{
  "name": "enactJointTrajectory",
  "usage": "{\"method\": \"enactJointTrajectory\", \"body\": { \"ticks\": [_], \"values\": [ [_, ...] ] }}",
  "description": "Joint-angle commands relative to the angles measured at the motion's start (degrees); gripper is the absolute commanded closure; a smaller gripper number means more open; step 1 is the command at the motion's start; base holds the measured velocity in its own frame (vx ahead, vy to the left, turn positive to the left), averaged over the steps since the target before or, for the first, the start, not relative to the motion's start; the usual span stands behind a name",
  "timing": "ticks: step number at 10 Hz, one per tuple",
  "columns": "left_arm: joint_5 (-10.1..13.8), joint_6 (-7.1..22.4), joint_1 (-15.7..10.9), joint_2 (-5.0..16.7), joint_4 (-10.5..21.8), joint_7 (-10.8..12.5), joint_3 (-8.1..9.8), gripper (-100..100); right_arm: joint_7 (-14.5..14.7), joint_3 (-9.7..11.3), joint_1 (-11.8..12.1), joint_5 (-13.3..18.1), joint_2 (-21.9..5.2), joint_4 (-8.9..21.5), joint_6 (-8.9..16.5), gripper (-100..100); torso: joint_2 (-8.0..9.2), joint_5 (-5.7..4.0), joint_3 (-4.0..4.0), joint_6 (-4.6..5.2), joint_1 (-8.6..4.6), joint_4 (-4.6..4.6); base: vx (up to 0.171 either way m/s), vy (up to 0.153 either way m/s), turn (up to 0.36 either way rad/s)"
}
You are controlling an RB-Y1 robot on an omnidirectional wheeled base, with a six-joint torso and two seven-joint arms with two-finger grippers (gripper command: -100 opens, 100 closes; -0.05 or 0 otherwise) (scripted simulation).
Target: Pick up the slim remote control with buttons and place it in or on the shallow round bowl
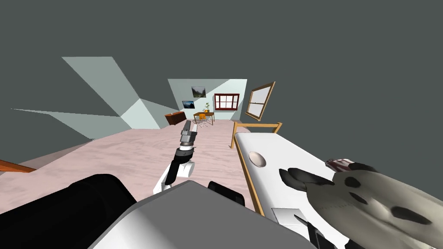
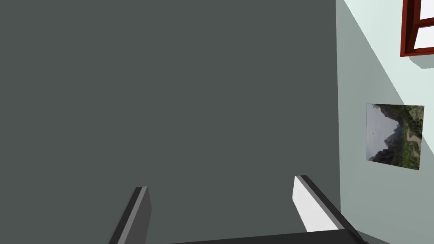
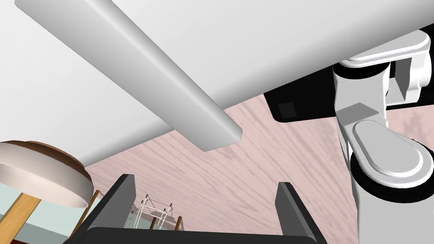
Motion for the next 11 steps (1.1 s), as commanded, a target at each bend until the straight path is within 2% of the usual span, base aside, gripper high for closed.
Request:
{"method": "enactJointTrajectory", "body": {
  "ticks": [1,2,3,4,5,6,8,9,10,11],
  "values": [
    [0.0,0.0,0.0,0.0,0.0,0.0,0.0,0,1.4,0.9,-0.5,2.9,-0.5,2.9,-0.2,-100,0.0,0.0,0.0,0.0,0.0,0.0,0.06,0.034,0.155],
    [0.0,0.0,0.0,0.0,0.0,0.0,0.0,0,1.4,0.9,-0.5,3.4,-0.5,3.2,-0.2,-100,-0.05,0.0,-0.02,-0.03,0.02,-0.01,0.054,0.02,0.082],
    [0.0,0.0,0.0,0.0,0.0,0.0,0.0,0,2.2,1.5,-0.4,5.2,-1.1,5.0,-0.1,-100,-0.03,-0.01,-0.02,0.0,-0.01,-0.01,0.058,0.027,0.147],
    [0.0,0.0,0.0,0.0,0.0,0.0,0.0,0,2.2,1.5,-0.4,6.1,-1.1,5.0,-0.1,-100,-0.05,-0.01,-0.03,-0.02,0.0,-0.01,0.046,0.02,0.072],
    [0.0,0.0,0.0,0.0,0.0,0.0,0.0,0,3.0,2.1,-0.2,7.9,-1.6,6.8,0.0,-100,-0.01,0.0,-0.01,0.01,-0.01,0.0,0.049,0.035,0.158],
    [0.0,0.0,0.0,0.0,0.0,0.0,0.0,0,3.0,2.1,-0.2,8.6,-1.6,6.8,0.0,-100,-0.02,0.0,-0.01,-0.03,0.03,0.0,0.047,0.027,0.074],
    [0.0,0.0,0.0,0.0,0.0,0.0,0.0,0,4.4,3.3,0.0,12.3,-2.0,10.1,0.3,-100,-0.03,0.01,-0.01,-0.02,0.03,0.0,0.073,0.041,0.176],
    [0.0,0.0,0.0,0.0,0.0,0.0,0.0,0,4.4,3.3,0.0,13.1,-2.0,10.1,0.3,-100,-0.13,0.02,-0.07,-0.02,0.08,-0.02,0.076,0.03,0.058],
    [0.0,0.0,0.0,0.0,0.0,0.0,0.0,0,5.0,3.9,0.1,15.2,-2.0,11.5,0.4,-100,-0.11,0.02,-0.06,0.02,0.05,-0.03,0.066,0.038,0.11],
    [0.0,0.0,0.0,0.0,0.0,0.0,0.0,0,5.0,3.9,0.1,15.2,-2.0,11.5,0.4,-100,-0.09,0.01,-0.05,-0.01,0.07,-0.02,0.043,0.027,0.06]
  ]
}}
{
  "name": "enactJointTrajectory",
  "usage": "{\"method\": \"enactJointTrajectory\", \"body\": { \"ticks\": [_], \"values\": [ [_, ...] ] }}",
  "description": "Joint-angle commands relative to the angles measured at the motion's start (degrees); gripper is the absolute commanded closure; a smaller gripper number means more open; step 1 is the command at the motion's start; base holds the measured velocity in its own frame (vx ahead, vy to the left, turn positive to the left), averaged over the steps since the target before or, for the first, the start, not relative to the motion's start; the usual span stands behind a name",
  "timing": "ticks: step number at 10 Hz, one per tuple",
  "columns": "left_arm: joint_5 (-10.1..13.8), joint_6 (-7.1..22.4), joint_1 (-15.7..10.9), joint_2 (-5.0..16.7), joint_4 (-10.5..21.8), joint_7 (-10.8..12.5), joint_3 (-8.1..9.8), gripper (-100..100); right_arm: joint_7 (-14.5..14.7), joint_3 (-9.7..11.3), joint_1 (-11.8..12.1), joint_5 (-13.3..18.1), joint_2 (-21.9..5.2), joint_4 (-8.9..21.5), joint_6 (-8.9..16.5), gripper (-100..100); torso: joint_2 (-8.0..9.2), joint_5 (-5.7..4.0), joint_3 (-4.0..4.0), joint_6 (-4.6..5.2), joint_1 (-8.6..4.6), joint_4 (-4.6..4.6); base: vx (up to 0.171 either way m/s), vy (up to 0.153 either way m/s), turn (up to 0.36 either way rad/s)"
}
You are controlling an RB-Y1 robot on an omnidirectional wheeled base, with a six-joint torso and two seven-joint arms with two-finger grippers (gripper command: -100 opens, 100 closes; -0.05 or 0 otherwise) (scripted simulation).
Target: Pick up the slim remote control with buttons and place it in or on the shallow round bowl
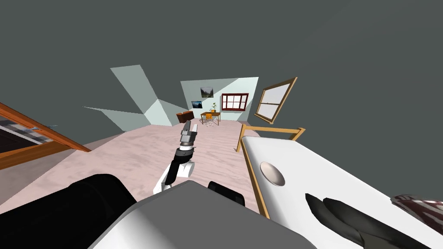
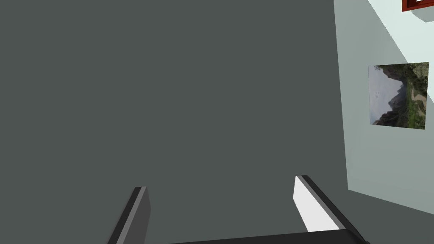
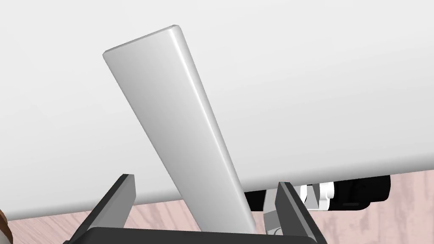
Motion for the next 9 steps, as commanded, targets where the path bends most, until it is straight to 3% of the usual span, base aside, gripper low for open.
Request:
{"method": "enactJointTrajectory", "body": {
  "ticks": [1,6,7,8,9],
  "values": [
    [0.0,0.0,0.0,0.0,0.0,0.0,0.0,0,1.3,0.6,0.0,2.0,0.4,2.0,0.0,-100,0.0,0.0,0.0,0.0,0.0,0.0,0.041,0.025,0.122],
    [0.0,0.0,0.0,0.0,0.0,0.0,0.0,0,3.6,3.1,0.4,9.0,2.3,7.1,0.4,-100,-0.08,0.02,-0.04,-0.01,0.06,-0.01,0.072,0.045,0.143],
    [0.0,0.0,0.0,0.0,0.0,0.0,0.0,0,3.8,2.6,0.7,7.8,2.1,6.7,0.5,-100,-0.07,0.01,-0.04,-0.01,0.08,-0.01,0.033,0.021,0.022],
    [0.0,0.0,0.0,0.0,0.0,0.0,0.0,0,4.2,2.6,0.7,7.9,2.2,6.9,0.5,0,0.05,0.01,0.02,0.01,0.01,0.01,0.006,0.004,-0.004],
    [0.0,0.0,0.0,0.0,0.0,0.0,0.0,0,4.6,3.6,0.3,8.2,4.1,8.4,1.7,-100,0.15,0.0,0.09,0.02,-0.05,0.03,0.008,-0.018,0.085]
  ]
}}
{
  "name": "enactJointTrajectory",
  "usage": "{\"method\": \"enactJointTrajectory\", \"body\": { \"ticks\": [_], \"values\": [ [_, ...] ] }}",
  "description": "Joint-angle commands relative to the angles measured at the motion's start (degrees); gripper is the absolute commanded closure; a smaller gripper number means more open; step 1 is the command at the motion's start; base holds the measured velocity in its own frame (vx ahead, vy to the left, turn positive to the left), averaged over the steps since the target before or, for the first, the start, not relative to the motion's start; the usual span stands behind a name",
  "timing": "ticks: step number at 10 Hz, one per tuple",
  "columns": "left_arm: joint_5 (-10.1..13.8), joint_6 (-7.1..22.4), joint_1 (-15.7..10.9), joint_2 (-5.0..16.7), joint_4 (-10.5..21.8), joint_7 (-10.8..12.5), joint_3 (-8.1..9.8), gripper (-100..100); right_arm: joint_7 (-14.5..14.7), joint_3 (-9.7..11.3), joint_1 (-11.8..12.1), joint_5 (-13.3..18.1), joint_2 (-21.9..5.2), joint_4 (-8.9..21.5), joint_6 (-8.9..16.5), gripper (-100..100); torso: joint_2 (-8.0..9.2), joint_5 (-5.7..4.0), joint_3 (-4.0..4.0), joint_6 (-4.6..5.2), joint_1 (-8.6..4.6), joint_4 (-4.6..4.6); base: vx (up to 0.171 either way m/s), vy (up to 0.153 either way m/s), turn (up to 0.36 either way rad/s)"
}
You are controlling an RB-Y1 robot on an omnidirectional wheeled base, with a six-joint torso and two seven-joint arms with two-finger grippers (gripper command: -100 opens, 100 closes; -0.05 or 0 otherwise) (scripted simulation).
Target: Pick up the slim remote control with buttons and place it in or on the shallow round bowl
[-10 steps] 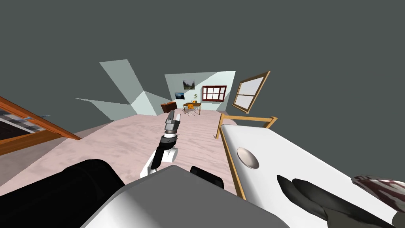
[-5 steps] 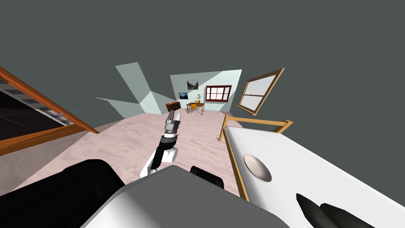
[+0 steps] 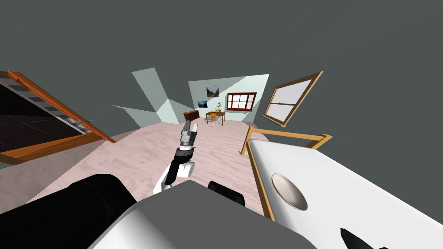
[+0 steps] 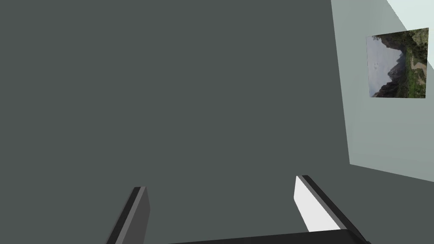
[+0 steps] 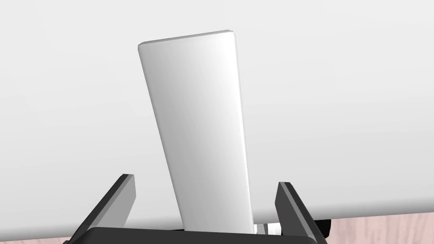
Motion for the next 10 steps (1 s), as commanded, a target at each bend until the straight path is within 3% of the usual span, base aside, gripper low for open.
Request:
{"method": "enactJointTrajectory", "body": {
  "ticks": [1,3,4,5,9,10],
  "values": [
    [0.0,0.0,0.0,0.0,0.0,0.0,0.0,0,0.7,0.8,-0.4,0.2,1.8,1.6,1.1,-100,0.0,0.0,0.0,0.0,0.0,0.0,0.005,-0.037,0.097],
    [0.0,0.0,0.0,0.0,0.0,0.0,0.0,0,1.1,1.8,-0.9,0.5,3.7,3.1,2.3,-100,0.01,-0.02,0.01,0.01,-0.12,0.0,0.011,-0.043,0.064],
    [0.0,0.0,0.0,0.0,0.0,0.0,0.0,0,0.2,1.4,-0.5,0.8,2.6,1.8,1.8,-100,0.0,-0.03,0.0,0.01,-0.11,0.0,0.005,-0.018,0.014],
    [0.0,0.0,0.0,0.0,0.0,0.0,0.0,0,0.0,1.5,-0.5,0.9,2.6,1.8,2.0,100,0.02,0.0,0.01,0.02,-0.04,0.0,-0.001,-0.004,-0.011],
    [0.0,0.0,0.0,0.0,0.0,0.0,0.0,0,0.1,1.5,-0.5,0.9,2.6,1.8,2.0,100,0.05,0.0,0.04,0.04,0.03,0.03,0.0,0.0,0.004],
    [0.0,0.0,0.0,0.0,0.0,0.0,0.0,0,0.1,1.5,-0.5,0.9,2.6,1.8,2.0,0,0.06,0.0,0.04,0.04,0.03,0.03,0.0,0.0,0.0]
  ]
}}
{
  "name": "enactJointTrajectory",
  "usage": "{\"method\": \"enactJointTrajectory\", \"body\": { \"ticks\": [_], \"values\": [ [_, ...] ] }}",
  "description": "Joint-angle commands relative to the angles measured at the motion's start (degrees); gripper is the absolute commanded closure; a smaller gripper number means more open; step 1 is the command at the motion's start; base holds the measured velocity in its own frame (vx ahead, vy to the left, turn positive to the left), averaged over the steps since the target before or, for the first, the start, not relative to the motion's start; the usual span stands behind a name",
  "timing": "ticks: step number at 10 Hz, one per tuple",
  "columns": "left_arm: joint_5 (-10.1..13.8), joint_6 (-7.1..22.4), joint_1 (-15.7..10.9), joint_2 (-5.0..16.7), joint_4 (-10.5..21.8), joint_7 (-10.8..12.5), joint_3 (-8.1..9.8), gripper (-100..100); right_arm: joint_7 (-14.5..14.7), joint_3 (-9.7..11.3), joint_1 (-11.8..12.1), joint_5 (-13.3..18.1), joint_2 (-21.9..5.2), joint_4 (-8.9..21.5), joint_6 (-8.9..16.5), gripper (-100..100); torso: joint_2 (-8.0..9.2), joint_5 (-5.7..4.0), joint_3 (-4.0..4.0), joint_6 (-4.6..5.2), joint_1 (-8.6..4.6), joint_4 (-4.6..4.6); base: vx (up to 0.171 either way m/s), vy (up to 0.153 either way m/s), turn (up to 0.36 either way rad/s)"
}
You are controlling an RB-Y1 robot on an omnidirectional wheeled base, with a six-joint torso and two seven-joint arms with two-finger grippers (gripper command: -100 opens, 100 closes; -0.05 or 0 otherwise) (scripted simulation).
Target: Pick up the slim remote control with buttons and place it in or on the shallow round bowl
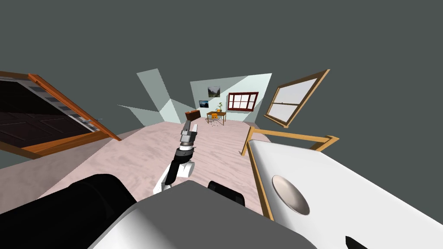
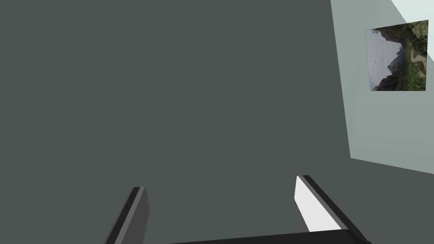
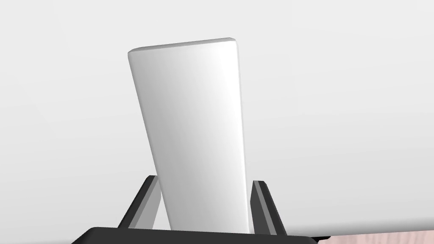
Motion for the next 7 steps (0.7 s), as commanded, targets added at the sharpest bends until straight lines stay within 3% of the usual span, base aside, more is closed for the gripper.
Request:
{"method": "enactJointTrajectory", "body": {
  "ticks": [1,3,4,5,7],
  "values": [
    [0.0,0.0,0.0,0.0,0.0,0.0,0.0,0,0.3,-1.2,0.3,-0.9,-1.8,-1.0,-1.4,100,0.0,0.0,0.0,0.0,0.0,0.0,-0.006,0.035,-0.127],
    [0.0,0.0,0.0,0.0,0.0,0.0,0.0,0,0.8,-1.5,0.6,-1.3,-2.1,-1.3,-1.4,100,0.09,0.08,0.04,0.09,0.24,-0.01,-0.014,0.043,-0.079],
    [0.0,0.0,0.0,0.0,0.0,0.0,0.0,0,0.8,-1.6,0.8,-1.4,-2.3,-1.4,-1.5,0,0.06,0.04,0.03,0.04,0.16,0.0,-0.002,0.005,0.001],
    [0.0,0.0,0.0,0.0,0.0,0.0,0.0,0,0.9,-2.4,0.8,-1.2,-3.9,-1.3,-1.5,100,0.03,0.02,0.02,0.03,0.08,0.0,-0.017,0.003,-0.009],
    [0.0,0.0,0.0,0.0,0.0,0.0,0.0,0,1.0,-3.4,0.8,-1.0,-6.2,-1.1,-1.5,100,0.16,0.14,0.09,0.04,0.03,0.04,-0.044,-0.003,-0.025]
  ]
}}
